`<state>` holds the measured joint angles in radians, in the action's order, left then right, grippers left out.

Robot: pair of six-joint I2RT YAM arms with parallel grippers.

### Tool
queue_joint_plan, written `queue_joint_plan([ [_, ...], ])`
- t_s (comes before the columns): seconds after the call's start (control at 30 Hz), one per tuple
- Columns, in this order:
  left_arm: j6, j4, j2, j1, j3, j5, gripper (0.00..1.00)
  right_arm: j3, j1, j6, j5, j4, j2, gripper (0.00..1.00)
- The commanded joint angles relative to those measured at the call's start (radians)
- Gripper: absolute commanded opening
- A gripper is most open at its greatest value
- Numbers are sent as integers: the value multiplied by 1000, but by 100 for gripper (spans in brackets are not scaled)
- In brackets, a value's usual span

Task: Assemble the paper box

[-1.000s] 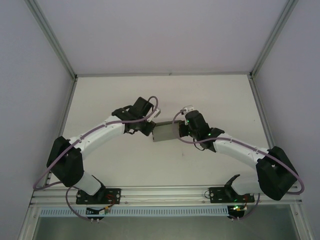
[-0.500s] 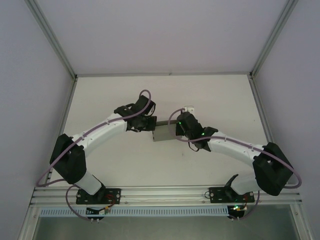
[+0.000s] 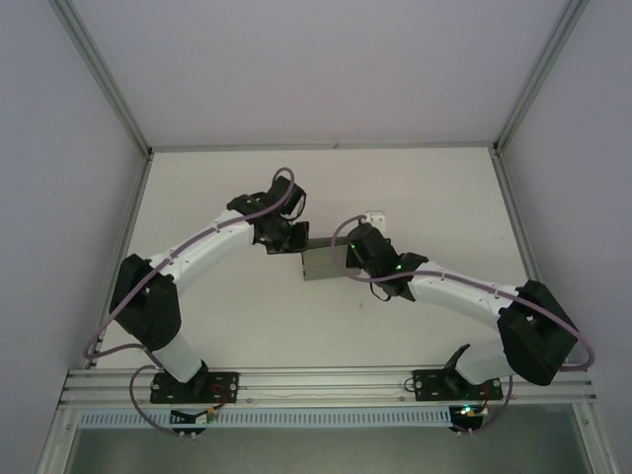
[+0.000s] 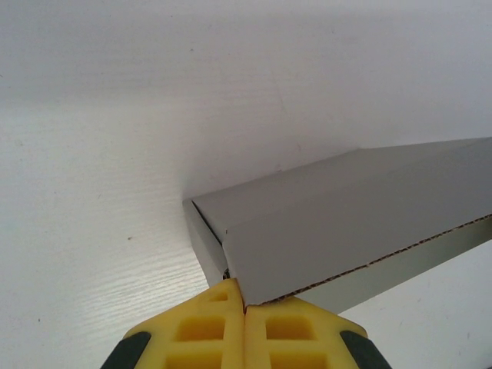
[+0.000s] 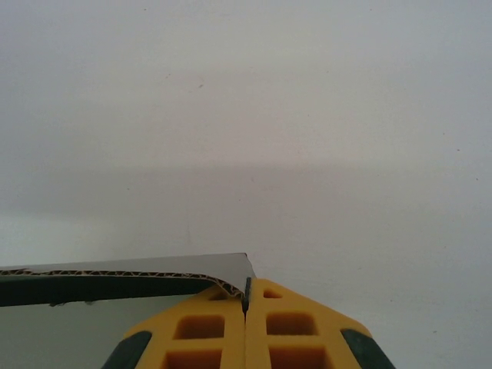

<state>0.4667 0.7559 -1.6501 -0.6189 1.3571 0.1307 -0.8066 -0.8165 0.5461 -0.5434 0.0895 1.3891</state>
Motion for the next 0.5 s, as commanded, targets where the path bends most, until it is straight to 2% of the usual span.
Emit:
queue_joint_plan([
  [0.0,16,43,-1,-22,-46,16,0,53,-14,26,26,106,18,0],
  [0.1,-10,-2,15,-65,-105,-71,0,61,-20,25,4,102,8,0],
  [0.2,-23,-74,38,-138,-198,-222,0,98,-27,25,-6,55,-18,0],
  [0.37,33,-321,141,-203,-461,-271,0,226,-29,-8,30,-124,-66,0],
  [0.47,62,-389,182,-262,-553,-406,0,282,-31,-21,66,-179,-83,0],
])
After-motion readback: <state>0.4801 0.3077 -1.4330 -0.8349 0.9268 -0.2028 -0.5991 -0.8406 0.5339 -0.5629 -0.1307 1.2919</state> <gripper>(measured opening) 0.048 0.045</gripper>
